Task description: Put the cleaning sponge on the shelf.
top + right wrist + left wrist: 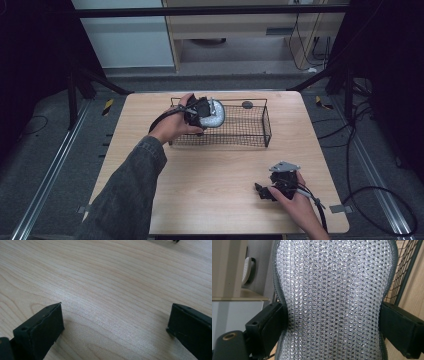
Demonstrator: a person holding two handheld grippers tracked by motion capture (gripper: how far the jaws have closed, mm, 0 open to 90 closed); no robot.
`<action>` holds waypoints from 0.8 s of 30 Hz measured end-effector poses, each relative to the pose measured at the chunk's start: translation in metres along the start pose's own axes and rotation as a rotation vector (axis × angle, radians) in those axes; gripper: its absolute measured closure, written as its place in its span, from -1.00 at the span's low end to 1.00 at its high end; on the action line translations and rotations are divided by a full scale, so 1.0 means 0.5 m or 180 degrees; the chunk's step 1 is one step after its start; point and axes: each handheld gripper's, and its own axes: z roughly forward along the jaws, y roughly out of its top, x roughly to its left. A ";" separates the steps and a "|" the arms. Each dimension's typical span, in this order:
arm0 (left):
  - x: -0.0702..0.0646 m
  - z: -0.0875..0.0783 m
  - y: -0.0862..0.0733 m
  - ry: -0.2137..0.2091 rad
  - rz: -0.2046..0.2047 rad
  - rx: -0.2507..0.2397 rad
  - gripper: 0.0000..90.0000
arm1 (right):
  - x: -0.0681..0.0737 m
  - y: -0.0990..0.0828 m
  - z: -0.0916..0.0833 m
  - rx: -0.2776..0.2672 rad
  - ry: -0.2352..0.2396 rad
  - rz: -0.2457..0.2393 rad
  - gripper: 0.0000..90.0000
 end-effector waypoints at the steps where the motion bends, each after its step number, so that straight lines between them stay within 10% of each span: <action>1: 0.001 0.001 0.001 0.0001 -0.0004 -0.0001 -0.80 | 0.001 0.001 0.000 -0.0002 0.0008 0.0040 -0.99; 19: 0.000 0.017 0.002 0.0042 0.0032 0.0057 -0.83 | -0.001 -0.001 0.001 -0.0021 -0.0023 -0.0047 -0.99; 24: 0.007 0.026 -0.003 -0.0071 -0.0147 0.0073 -0.93 | -0.001 -0.002 0.001 -0.0021 -0.0023 -0.0046 -0.99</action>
